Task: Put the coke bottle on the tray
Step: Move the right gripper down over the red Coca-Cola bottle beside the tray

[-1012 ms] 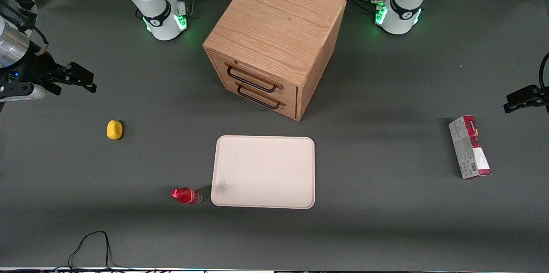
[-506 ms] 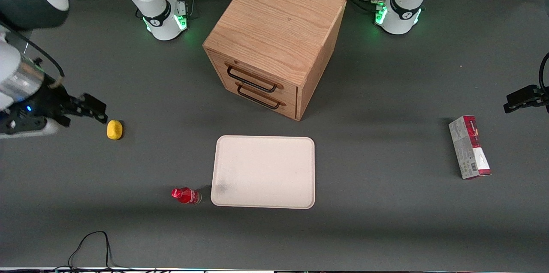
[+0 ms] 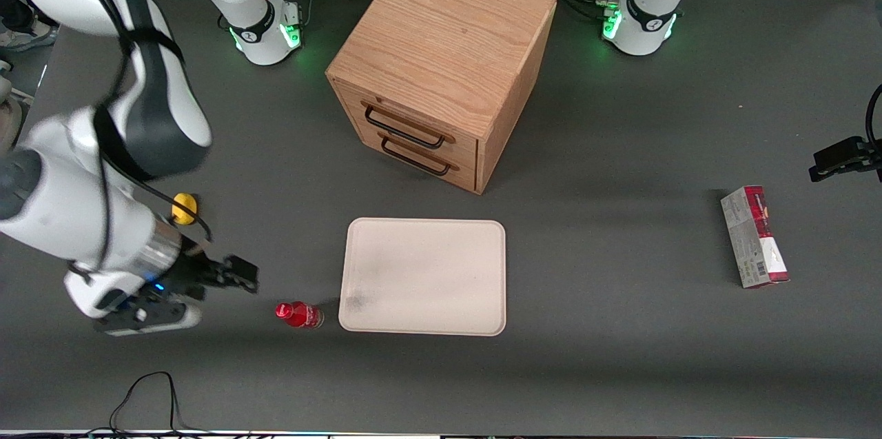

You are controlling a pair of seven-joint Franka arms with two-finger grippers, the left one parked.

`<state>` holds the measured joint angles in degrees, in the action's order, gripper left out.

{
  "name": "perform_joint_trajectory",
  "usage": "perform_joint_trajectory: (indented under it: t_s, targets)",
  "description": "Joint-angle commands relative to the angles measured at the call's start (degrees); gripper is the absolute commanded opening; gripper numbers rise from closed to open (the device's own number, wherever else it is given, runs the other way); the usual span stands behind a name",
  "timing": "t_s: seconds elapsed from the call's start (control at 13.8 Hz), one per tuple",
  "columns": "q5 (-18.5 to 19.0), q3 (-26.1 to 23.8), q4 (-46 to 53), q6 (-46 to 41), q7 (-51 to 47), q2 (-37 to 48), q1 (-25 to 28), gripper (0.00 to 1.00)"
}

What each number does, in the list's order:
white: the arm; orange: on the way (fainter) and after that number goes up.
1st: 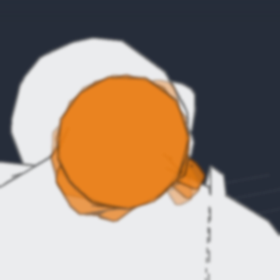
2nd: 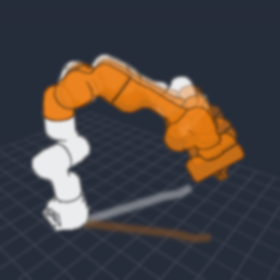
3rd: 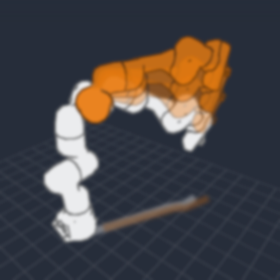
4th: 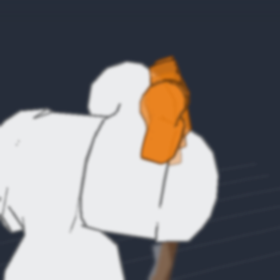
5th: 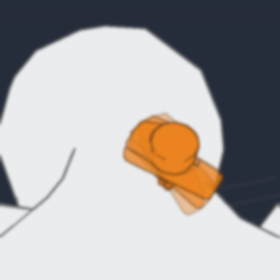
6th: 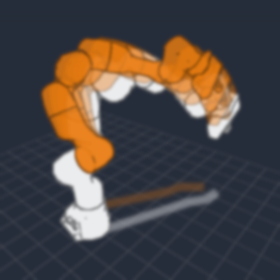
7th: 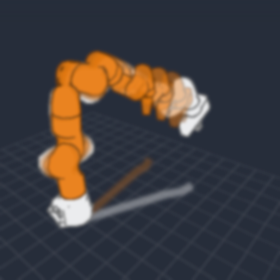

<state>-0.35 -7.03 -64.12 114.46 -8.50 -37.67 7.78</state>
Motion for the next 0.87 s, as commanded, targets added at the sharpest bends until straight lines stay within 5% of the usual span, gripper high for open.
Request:
perform_joint_trajectory:
  t_s: [0.0,0.36,0.8]
  targets:
    - [1.0,-0.4,4.2,7.4,-2.7,-8.7,2.3,1.0]
    - [11.6,-0.4,2.2,8.3,-2.0,-11.7,2.9,0.99]
    - [11.2,-0.5,1.7,6.9,-1.9,-12.3,2.8,0.99]
